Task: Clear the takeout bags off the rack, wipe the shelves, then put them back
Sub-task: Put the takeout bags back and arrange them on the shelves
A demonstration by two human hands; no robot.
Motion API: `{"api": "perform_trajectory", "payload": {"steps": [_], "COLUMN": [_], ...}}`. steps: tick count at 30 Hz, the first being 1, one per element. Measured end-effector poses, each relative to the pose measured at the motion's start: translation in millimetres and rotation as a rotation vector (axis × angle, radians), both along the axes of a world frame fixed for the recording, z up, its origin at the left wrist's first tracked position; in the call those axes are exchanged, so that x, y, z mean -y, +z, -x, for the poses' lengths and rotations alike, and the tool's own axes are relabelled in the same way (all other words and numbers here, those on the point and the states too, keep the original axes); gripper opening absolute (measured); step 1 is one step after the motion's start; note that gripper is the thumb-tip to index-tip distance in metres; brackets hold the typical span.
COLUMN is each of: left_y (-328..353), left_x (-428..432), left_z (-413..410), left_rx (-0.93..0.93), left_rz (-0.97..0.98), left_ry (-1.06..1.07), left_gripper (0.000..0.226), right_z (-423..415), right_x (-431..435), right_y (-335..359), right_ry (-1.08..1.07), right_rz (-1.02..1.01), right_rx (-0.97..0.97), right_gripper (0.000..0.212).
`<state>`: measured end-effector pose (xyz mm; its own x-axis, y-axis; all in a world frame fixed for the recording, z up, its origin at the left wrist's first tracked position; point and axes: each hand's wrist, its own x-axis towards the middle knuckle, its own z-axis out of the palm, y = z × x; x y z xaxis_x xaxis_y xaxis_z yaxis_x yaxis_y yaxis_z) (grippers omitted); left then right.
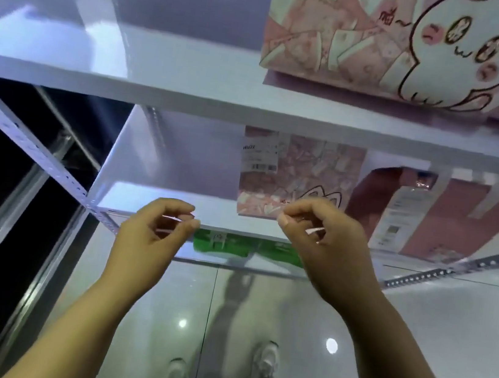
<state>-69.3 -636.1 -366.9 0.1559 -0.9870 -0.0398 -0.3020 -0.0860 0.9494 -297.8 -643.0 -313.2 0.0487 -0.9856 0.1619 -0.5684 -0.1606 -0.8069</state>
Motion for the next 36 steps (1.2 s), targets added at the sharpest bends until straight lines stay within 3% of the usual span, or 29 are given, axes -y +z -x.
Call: {"api": "perform_trajectory", "payload": {"steps": [4,13,20,23,27,32,36], "left_y": [-65.9,-211.9,-322.5,-367.0,-421.6,-474.9,-498.0], "left_x": [-8.9,-26.2,-5.7,8.0,36.5,80.2,98.6], "left_z": [-23.4,-45.3,-40.8,-36.6,-33.5,-32.0,-32.9], "left_rx": [0.023,0.005,0.019,0.032,0.089,0.101,0.103], "left_rz": [-0.128,-0.419,-0.37,-0.302,-0.207,-0.089,-0.079], "left_ry": [-0.061,-0.041,-0.043,-0.043,-0.005,0.051,0.023], "left_gripper": [0.026,0.008,0.016,0.014,0.015,0.041,0.052], "right_z": [-21.3,-28.8,-14.0,-12.6,-15.4,-22.4,-24.8], "right_x": [-13.2,-33.6,-16.4,-3.6,23.3,63.1,80.4], "right_y": [-65.8,-227.8,-354.8,-402.5,-460.5,-506.0,-523.3], "right_ry": [-0.088,-0.148,-0.208,-0.29,-0.303,-0.304,-0.292], "right_rz": [-0.198,-0.521,-0.48,-0.464,-0.412,-0.392,-0.356], "right_rx": [-0.032,-0.145,-0.173,-0.091,-0.103,-0.03,-0.033], "right_gripper": [0.004,0.008,0.007,0.001,0.019,0.059,0.062]}}
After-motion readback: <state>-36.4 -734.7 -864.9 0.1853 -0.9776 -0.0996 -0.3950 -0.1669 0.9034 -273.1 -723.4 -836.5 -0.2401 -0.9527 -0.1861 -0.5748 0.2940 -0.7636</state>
